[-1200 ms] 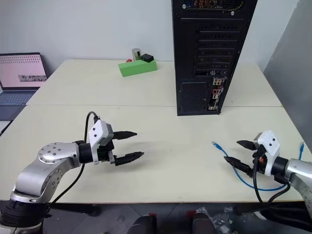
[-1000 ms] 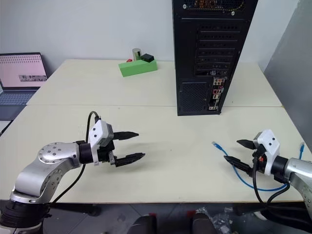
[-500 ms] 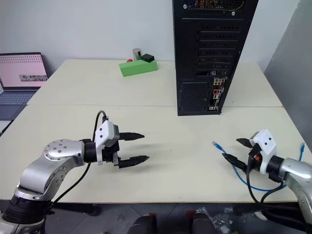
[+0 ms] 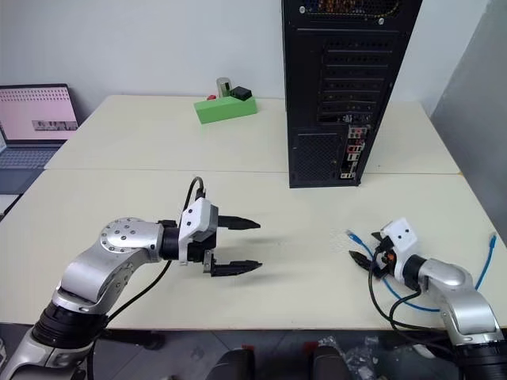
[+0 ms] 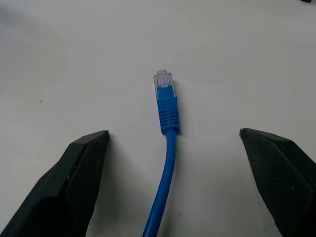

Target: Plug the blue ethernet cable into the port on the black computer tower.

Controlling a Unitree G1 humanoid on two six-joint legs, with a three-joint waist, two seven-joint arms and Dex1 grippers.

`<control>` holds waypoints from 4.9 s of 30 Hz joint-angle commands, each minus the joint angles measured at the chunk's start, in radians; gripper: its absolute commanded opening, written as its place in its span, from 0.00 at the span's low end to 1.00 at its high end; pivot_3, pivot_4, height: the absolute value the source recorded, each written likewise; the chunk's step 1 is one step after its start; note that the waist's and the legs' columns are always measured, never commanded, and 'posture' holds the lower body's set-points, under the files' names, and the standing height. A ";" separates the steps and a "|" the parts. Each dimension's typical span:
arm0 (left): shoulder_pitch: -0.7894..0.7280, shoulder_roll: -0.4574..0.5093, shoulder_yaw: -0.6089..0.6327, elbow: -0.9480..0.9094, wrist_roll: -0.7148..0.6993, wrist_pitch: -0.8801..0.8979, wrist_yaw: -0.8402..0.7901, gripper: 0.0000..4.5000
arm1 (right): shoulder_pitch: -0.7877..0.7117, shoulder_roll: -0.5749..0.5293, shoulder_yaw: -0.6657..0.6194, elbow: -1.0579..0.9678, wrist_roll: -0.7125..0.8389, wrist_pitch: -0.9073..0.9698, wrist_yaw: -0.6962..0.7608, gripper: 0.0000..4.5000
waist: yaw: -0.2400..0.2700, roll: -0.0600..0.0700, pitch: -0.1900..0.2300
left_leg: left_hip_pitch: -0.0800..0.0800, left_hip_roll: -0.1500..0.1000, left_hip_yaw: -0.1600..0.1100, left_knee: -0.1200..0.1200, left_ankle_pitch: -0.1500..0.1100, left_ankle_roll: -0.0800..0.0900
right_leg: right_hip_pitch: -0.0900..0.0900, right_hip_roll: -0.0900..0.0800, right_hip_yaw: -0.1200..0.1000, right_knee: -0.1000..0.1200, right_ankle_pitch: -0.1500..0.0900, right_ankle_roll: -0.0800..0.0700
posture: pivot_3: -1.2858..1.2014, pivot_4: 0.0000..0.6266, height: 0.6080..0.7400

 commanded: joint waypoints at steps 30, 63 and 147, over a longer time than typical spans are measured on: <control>-0.191 -0.149 -0.155 0.326 0.160 -0.230 -0.170 1.00 | -0.147 -0.030 0.166 -0.289 0.016 0.107 0.183 0.01 | 0.000 0.000 0.000 | 0.000 0.000 -0.001 0.001 0.000 0.000 | 0.000 0.000 -0.001 0.000 0.000 0.000 | 0.52 0.24 1.00; -0.241 -0.215 -0.168 0.415 0.207 -0.273 -0.196 0.06 | -0.223 0.000 0.292 -0.337 -0.036 0.133 0.194 0.00 | 0.000 0.000 0.000 | -0.001 0.000 -0.002 0.001 0.000 0.000 | 0.000 0.000 -0.002 0.000 0.000 0.000 | 0.52 0.24 1.00; -0.269 -0.175 -0.168 0.776 0.735 -1.719 0.529 0.06 | -0.231 0.118 -0.042 -0.344 0.725 0.669 -0.037 0.41 | 0.002 0.000 0.000 | -0.001 -0.001 -0.002 0.001 0.000 0.000 | 0.000 0.000 -0.002 0.001 0.000 0.000 | 0.52 0.24 1.00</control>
